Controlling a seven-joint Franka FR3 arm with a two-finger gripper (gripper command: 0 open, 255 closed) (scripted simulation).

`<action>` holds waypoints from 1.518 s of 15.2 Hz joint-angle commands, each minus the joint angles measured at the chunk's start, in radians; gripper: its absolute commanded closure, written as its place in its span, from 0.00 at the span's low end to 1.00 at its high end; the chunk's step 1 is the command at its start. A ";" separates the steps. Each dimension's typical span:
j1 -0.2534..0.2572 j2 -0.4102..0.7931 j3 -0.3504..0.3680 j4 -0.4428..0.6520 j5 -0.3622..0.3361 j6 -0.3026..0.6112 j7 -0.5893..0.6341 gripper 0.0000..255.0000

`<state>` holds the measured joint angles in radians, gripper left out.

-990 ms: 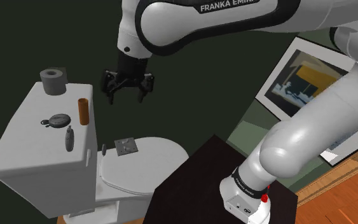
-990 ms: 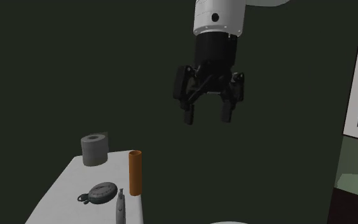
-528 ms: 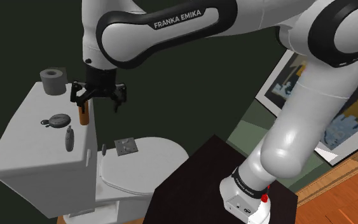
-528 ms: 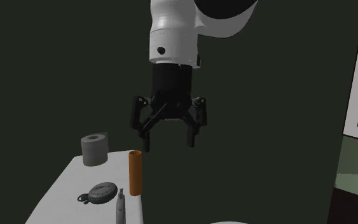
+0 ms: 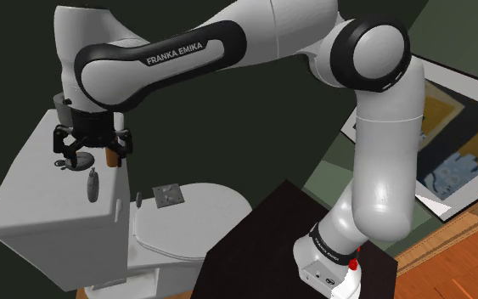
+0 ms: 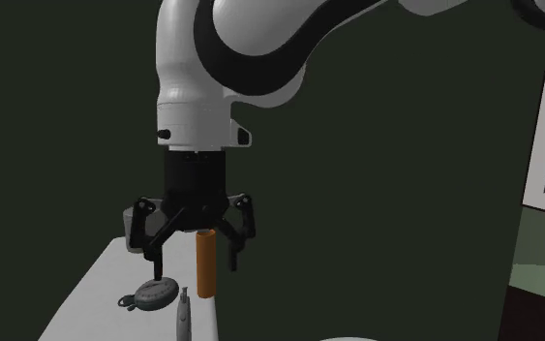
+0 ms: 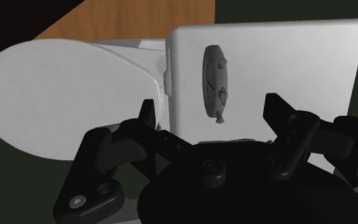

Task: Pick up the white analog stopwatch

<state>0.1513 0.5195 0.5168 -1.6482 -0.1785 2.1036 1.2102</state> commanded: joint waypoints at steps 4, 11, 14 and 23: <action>0.047 0.106 -0.026 0.092 -0.028 0.002 0.043 0.00; 0.054 0.144 -0.038 0.074 -0.045 0.056 0.049 0.00; 0.054 0.142 -0.038 0.072 -0.045 0.056 0.049 1.00; 0.051 0.129 -0.034 0.079 -0.039 0.037 0.047 1.00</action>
<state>0.2023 0.6542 0.4811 -1.5725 -0.2196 2.1490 1.2564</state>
